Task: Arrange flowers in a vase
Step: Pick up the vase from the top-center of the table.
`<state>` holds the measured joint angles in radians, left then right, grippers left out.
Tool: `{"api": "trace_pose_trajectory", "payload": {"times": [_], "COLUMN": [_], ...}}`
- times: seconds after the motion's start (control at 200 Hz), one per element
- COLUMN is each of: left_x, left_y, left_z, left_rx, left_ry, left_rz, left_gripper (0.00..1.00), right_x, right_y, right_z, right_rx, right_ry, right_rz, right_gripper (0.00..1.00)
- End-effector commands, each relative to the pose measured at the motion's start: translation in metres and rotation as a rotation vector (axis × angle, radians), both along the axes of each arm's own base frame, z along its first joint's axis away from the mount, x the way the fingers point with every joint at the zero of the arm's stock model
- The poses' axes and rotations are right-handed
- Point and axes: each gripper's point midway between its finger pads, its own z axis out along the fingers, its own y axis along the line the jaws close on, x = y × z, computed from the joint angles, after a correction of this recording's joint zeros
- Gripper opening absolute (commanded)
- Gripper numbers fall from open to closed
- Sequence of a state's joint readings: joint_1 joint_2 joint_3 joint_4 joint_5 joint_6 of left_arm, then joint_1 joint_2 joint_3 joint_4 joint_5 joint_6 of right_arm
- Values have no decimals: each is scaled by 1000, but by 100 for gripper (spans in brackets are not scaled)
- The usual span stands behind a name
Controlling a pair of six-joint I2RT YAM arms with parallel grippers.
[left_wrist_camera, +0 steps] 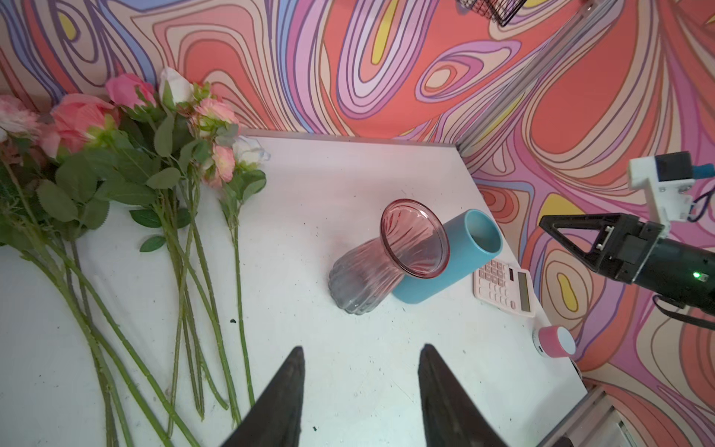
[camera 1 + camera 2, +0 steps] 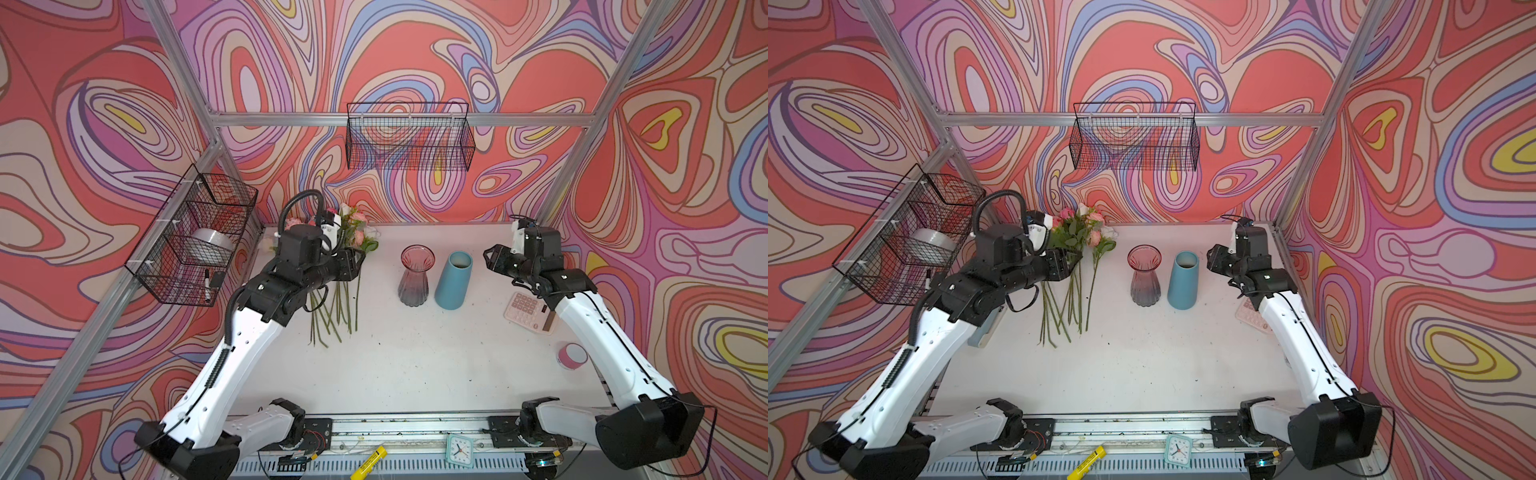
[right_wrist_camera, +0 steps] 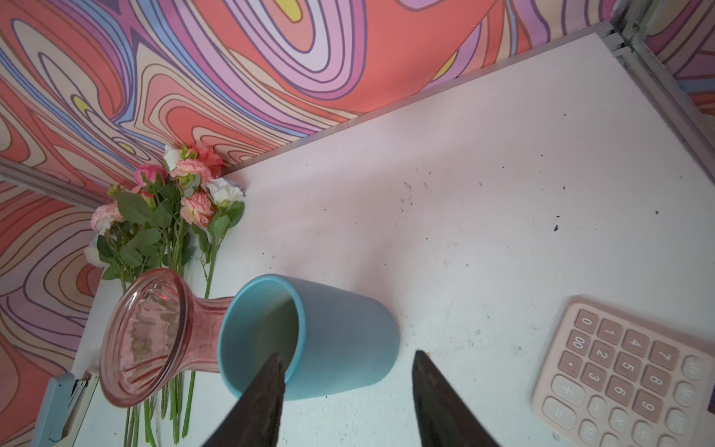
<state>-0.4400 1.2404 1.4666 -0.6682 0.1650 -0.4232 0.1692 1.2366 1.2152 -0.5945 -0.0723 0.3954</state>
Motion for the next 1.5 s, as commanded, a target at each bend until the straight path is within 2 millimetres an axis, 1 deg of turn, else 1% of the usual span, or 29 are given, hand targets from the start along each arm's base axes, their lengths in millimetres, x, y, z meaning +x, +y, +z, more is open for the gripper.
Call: {"api": "trace_pose_trajectory", "payload": {"times": [0.0, 0.08, 0.145, 0.24, 0.355, 0.491, 0.611, 0.721, 0.856, 0.921, 1.031, 1.152, 1.282, 1.492], "left_x": [-2, 5, 8, 13, 25, 35, 46, 55, 63, 67, 71, 75, 81, 89], "left_y": [-14, -33, -48, -66, -74, -88, -92, -91, -92, -95, -103, -108, -111, -112], "left_z": [-17, -28, -37, -47, -57, -64, -72, -82, -94, -96, -102, -109, -118, -135], "left_rx": [25, 18, 61, 83, 102, 118, 147, 178, 197, 195, 175, 174, 186, 222], "left_ry": [149, 233, 276, 326, 372, 404, 421, 435, 453, 455, 470, 486, 500, 527], "left_rz": [-33, -80, -114, -154, -149, -165, -148, -118, -101, -98, -116, -124, -119, -107], "left_gripper": [48, 48, 47, 49, 50, 49, 50, 49, 48, 47, 46, 45, 44, 38], "right_x": [-12, -16, -19, -17, -16, -15, -16, -18, -20, -21, -22, -23, -25, -26], "right_y": [-6, -9, -10, -11, -10, -11, -11, -11, -10, -11, -12, -13, -14, -16], "right_z": [22, 25, 26, 19, 13, 15, 14, 14, 14, 15, 16, 15, 14, 12], "right_rx": [-48, -64, -72, -83, -94, -93, -97, -92, -91, -91, -95, -101, -101, -108], "right_ry": [-41, -50, -52, -49, -35, -51, -50, -55, -57, -63, -65, -63, -65, -65], "right_rz": [-4, -13, -13, -10, -4, -5, -4, -3, -1, -4, -5, -10, -10, -19], "right_gripper": [56, 57, 58, 59, 60, 60, 61, 61, 61, 61, 61, 61, 61, 61]}}
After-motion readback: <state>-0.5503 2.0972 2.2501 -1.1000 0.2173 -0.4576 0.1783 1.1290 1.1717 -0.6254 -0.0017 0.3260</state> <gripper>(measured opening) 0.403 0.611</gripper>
